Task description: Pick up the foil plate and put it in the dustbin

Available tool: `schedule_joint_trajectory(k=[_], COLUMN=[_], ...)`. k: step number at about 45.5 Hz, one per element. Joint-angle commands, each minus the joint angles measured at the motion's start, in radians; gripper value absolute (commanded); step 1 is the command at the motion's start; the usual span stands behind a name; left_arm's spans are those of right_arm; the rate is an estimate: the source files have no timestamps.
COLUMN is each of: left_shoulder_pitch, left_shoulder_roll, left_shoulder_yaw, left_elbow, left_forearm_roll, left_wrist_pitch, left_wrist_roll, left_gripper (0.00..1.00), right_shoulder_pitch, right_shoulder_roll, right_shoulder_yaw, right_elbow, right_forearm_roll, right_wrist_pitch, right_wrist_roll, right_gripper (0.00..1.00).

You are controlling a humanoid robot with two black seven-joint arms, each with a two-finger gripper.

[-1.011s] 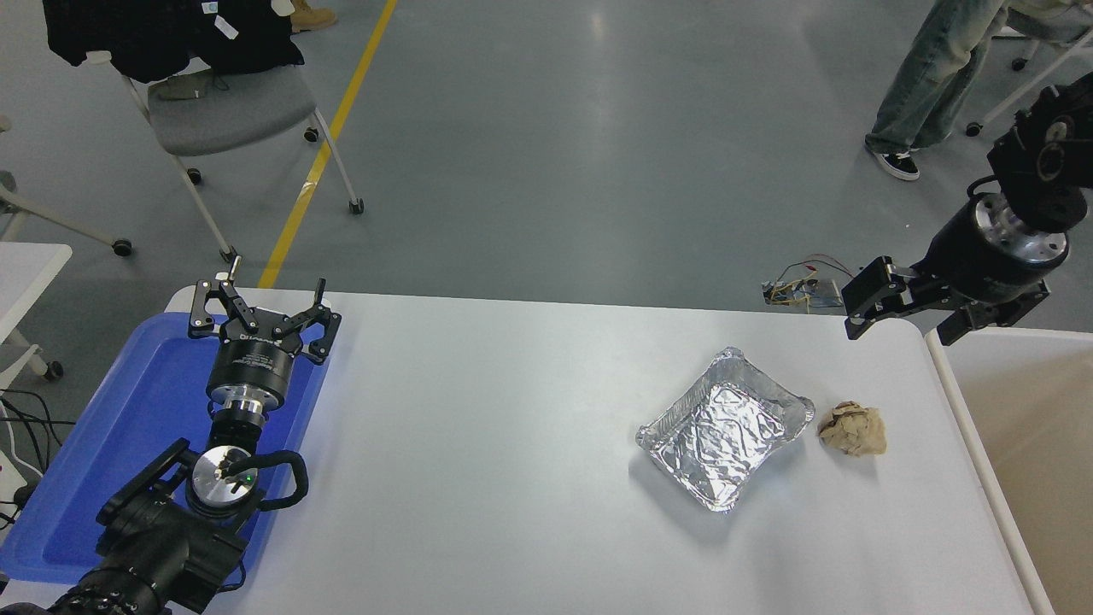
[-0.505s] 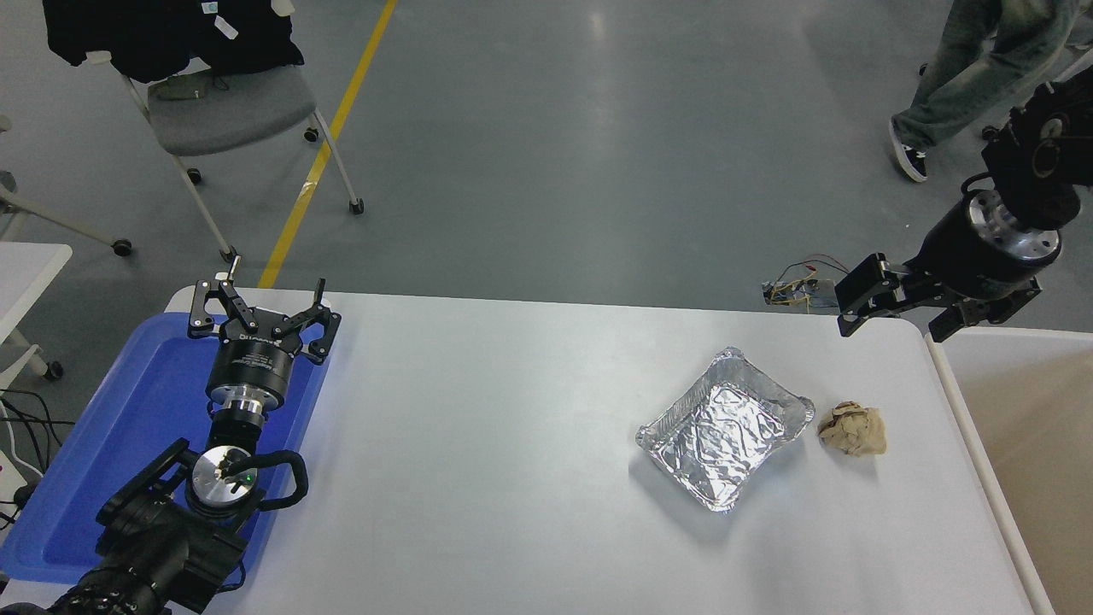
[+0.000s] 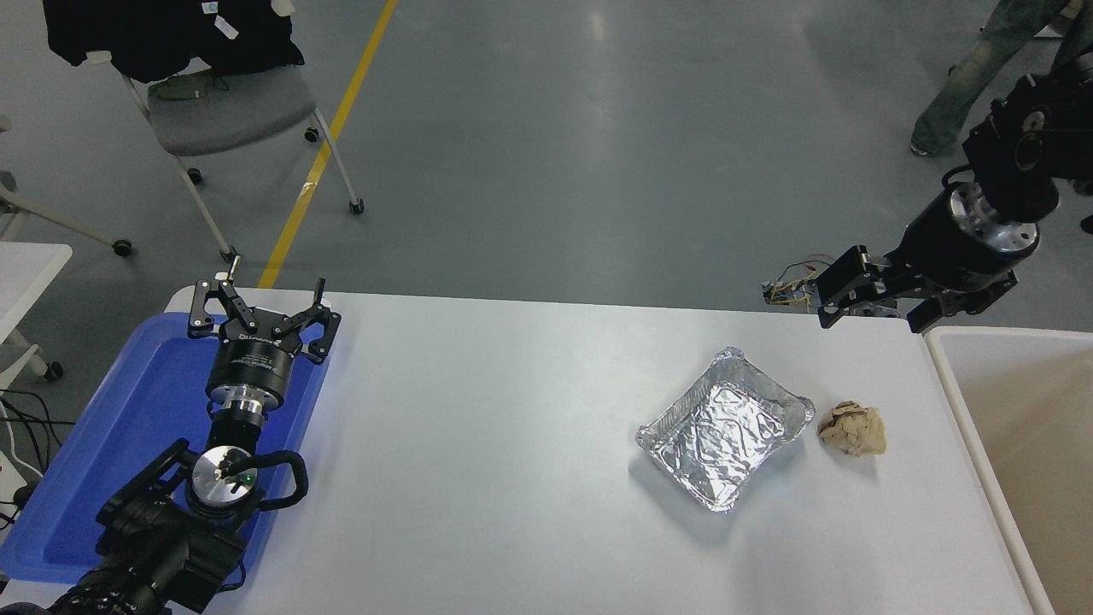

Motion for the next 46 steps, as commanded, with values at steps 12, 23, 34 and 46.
schedule_joint_trajectory(k=[12, 23, 34, 46], left_shoulder_pitch=[0.000, 0.000, 0.000, 0.000], left_shoulder_roll=[0.000, 0.000, 0.000, 0.000], left_shoulder_yaw=[0.000, 0.000, 0.000, 0.000], left_elbow=[0.000, 0.000, 0.000, 0.000], left_forearm_roll=[0.000, 0.000, 0.000, 0.000], left_wrist_pitch=[0.000, 0.000, 0.000, 0.000], left_wrist_roll=[0.000, 0.000, 0.000, 0.000], left_gripper=[1.00, 1.00, 1.00, 1.00], right_shoulder_pitch=[-0.024, -0.047, -0.120, -0.221], right_shoulder_roll=[0.007, 0.002, -0.027, -0.028], right_shoulder_yaw=[0.003, -0.014, -0.003, -0.006], right_elbow=[-0.005, -0.008, -0.003, 0.000], right_forearm_roll=[0.071, 0.061, 0.100, 0.178], right_wrist_pitch=[0.000, 0.000, 0.000, -0.139], right_wrist_roll=[0.002, 0.003, 0.001, 0.001], right_gripper=[1.00, 1.00, 1.00, 1.00])
